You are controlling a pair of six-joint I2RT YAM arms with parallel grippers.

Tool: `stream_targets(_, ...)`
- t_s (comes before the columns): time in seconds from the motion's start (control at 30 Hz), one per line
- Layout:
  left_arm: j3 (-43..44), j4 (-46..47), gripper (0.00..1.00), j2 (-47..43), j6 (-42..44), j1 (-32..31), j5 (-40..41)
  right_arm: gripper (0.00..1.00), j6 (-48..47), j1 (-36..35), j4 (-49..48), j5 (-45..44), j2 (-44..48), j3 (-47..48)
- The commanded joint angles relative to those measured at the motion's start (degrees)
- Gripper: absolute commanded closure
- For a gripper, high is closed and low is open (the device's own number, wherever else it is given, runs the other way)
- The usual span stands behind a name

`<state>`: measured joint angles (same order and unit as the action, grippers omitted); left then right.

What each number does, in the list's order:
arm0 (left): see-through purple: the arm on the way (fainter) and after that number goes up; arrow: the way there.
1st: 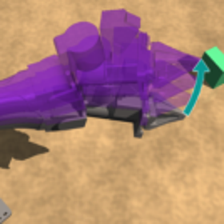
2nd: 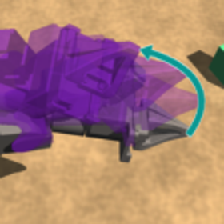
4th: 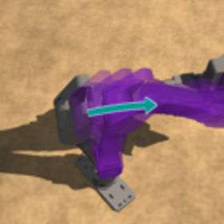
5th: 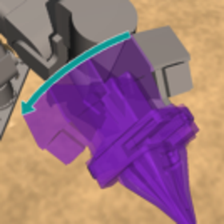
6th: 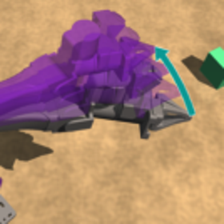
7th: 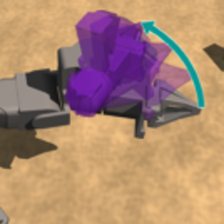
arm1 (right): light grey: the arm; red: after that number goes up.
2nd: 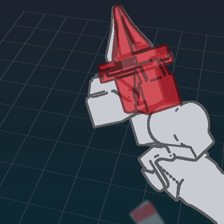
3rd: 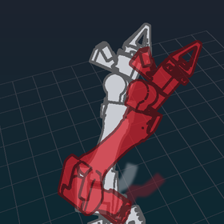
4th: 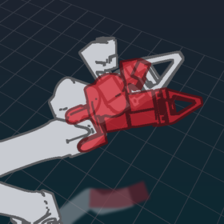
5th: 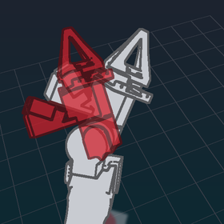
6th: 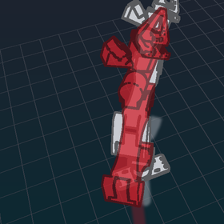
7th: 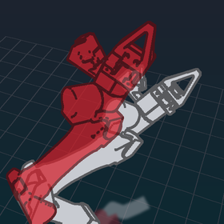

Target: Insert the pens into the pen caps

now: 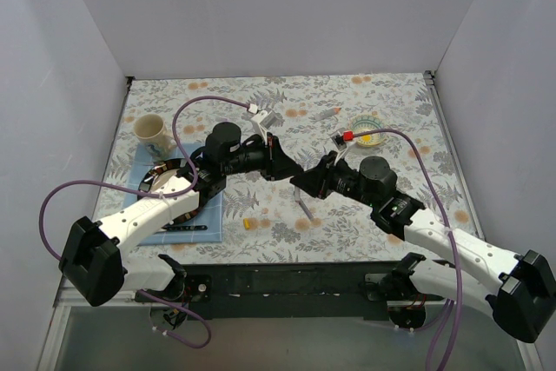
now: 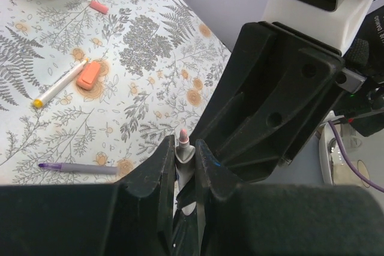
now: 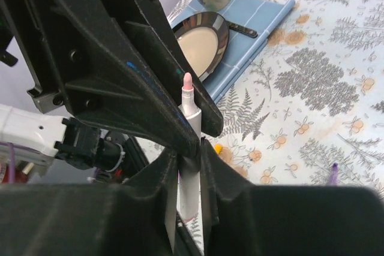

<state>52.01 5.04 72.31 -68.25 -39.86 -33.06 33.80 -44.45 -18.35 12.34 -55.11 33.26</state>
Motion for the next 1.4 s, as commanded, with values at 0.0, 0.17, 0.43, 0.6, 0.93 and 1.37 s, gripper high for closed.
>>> stream_targets(0.0, 0.73, 0.41, 1.00, -0.86, -0.48, -0.13, -2.45, 0.94, 0.48, -0.11, -6.00, -2.50, 0.71, -0.21)
stream_targets(0.17, 3.01, -2.14, 0.39, -2.61, 1.27, 1.44, -0.34, 0.99, 0.30, -0.11, -5.03, -2.23, 1.58, 0.14)
stream_targets(0.43, 2.93, 0.14, 0.23, -7.37, 0.58, 7.43, -12.33, 0.99, -1.81, -0.03, 2.44, -10.50, 4.58, 4.79)
stream_targets(0.6, 2.04, 1.82, 0.27, -4.82, 0.66, 6.46, -23.00, 0.99, -0.23, -0.03, -0.36, -8.03, 3.35, 7.61)
stream_targets(0.93, 2.39, 2.08, 0.35, -1.56, 0.66, 5.05, -23.63, 0.99, 3.63, -0.11, -6.52, -5.32, -0.43, 9.64)
stream_targets(1.37, 1.61, 1.28, 0.43, -1.65, 2.34, 5.14, -19.41, 0.99, 7.94, -0.29, -15.04, -2.94, -2.10, 6.30)
